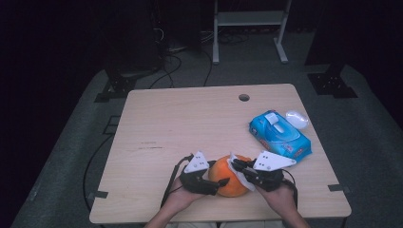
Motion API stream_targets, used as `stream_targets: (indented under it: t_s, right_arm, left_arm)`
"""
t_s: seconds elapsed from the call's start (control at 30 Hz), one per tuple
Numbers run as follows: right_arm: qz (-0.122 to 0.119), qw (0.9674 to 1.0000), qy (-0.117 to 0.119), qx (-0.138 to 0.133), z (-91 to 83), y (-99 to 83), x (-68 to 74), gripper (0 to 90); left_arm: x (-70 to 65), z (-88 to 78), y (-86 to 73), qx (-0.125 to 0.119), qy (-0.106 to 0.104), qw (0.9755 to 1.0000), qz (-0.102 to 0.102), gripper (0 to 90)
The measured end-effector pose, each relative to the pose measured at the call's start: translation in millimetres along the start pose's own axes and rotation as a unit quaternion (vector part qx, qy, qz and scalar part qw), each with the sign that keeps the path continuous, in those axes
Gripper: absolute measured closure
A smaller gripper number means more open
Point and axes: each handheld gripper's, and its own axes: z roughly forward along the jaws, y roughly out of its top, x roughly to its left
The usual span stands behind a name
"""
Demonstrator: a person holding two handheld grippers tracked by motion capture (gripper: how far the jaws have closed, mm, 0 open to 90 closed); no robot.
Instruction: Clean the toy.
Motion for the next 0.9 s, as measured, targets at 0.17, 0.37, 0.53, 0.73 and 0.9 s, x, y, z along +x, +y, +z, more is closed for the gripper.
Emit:
stream_targets:
  t_s: [0.17,0.37,0.53,0.73,0.9]
  right_arm:
    - [-0.024,0.9994,0.026,-0.005,5.9,8.1,17.5,83.6]
    - [0.032,0.9994,-0.012,0.003,-7.1,-6.5,-17.7,83.6]
    - [0.035,0.9992,-0.014,0.010,-11.1,-14.9,-22.5,83.6]
    - [0.025,0.9992,0.030,0.011,-5.1,-16.2,-16.2,83.3]
    - [0.012,0.9986,0.049,0.012,-4.7,-15.8,-13.3,83.4]
  left_arm:
    - [-3.9,0.1,-0.2,-0.009,0.010,0.9998,0.016,35.4]
    - [1.6,-1.9,-4.2,-0.011,0.001,0.9999,0.002,35.6]
    - [4.7,-1.9,-3.6,-0.007,-0.015,0.9997,-0.017,23.1]
    - [11.8,-4.6,-5.5,-0.022,-0.027,0.9984,-0.044,9.9]
    - [18.2,2.0,-8.7,-0.003,-0.061,0.9956,-0.071,5.2]
